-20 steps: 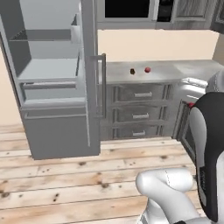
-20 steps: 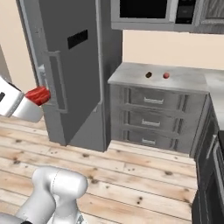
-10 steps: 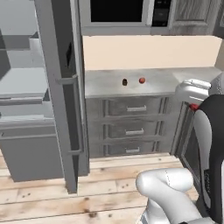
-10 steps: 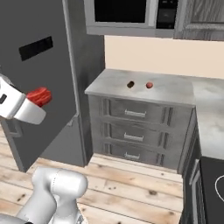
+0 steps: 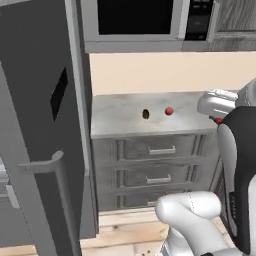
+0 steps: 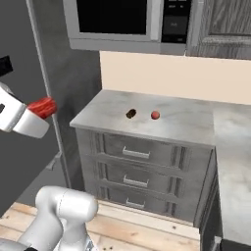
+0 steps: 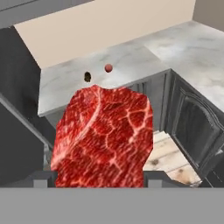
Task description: Open the fridge, remove the peach, sweet potato, and steak, and place them on any counter.
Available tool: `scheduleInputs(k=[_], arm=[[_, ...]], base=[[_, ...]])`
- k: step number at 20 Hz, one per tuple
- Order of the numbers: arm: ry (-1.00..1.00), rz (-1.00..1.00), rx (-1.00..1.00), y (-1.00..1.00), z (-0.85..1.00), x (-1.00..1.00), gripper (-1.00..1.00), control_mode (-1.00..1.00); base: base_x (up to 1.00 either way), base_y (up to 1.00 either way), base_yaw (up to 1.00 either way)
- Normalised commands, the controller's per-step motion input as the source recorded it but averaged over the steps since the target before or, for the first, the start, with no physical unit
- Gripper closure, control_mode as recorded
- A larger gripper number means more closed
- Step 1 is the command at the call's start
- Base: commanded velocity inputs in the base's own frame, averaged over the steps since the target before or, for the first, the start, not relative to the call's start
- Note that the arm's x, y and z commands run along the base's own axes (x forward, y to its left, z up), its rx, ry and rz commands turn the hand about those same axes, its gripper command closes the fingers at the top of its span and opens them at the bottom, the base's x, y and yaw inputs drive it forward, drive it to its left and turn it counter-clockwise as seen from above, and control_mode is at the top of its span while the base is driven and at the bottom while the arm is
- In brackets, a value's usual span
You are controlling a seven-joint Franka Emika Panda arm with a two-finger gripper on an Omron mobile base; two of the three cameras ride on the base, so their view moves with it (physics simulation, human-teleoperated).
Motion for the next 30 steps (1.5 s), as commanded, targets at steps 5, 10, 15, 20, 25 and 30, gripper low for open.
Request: scheduleInputs(k=[5, 10, 15, 20, 25, 30], arm=[[0.0, 0.0, 0.0, 0.0, 0.0, 0.0, 1.0, 1.0], [0.0, 0.0, 0.0, 0.0, 0.0, 0.0, 1.0, 1.0], [0.0, 0.0, 0.0, 0.0, 0.0, 0.0, 1.0, 1.0], [0.29, 0.0, 0.0, -0.1, -0.42, 0.51, 1.0, -1.0], [0.42, 0.0, 0.01, -0.35, -0.56, 0.63, 1.0, -1.0], [0.38, 0.0, 0.02, -0.44, -0.52, 0.76, 1.0, -1.0]], base=[[0.87, -0.65, 0.0], [0.82, -0.41, 0.0], [0.56, -0.1, 0.0], [0.09, 0.0, 0.0], [0.0, 0.0, 0.0], [0.0, 0.0, 0.0]])
